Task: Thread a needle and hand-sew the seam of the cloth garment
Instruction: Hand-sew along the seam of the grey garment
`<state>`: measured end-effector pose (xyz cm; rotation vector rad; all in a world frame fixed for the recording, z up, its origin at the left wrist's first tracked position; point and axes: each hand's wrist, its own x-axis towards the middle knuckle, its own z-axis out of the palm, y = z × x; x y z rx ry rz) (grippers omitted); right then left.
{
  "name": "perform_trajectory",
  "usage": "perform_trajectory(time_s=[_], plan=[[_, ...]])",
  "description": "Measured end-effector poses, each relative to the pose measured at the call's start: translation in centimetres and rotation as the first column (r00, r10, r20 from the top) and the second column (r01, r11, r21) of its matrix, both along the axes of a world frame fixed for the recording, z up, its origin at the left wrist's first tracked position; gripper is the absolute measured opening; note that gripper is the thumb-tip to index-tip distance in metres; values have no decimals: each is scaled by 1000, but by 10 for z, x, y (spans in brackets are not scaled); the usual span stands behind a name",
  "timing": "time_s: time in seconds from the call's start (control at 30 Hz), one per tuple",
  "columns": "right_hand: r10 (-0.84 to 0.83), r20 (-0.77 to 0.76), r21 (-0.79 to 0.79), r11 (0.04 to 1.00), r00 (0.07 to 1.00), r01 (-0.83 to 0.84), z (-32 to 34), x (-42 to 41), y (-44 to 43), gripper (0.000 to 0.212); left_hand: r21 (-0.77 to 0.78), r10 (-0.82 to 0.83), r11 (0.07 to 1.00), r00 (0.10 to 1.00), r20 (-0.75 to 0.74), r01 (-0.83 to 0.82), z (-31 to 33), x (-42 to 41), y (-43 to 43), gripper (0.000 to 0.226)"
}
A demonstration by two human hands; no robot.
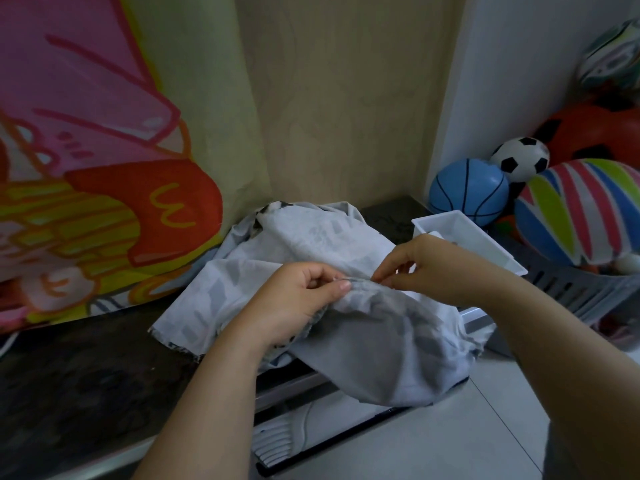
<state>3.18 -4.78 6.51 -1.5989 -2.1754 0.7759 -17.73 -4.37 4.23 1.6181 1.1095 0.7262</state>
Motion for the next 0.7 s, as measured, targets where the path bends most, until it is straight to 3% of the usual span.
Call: perform_trajectory(time_s=[0.7], plan=[[-2, 30, -3, 1000, 1000, 2, -3, -7, 3, 25, -23, -15, 1000, 1000, -10, 14, 2, -1, -1, 8]])
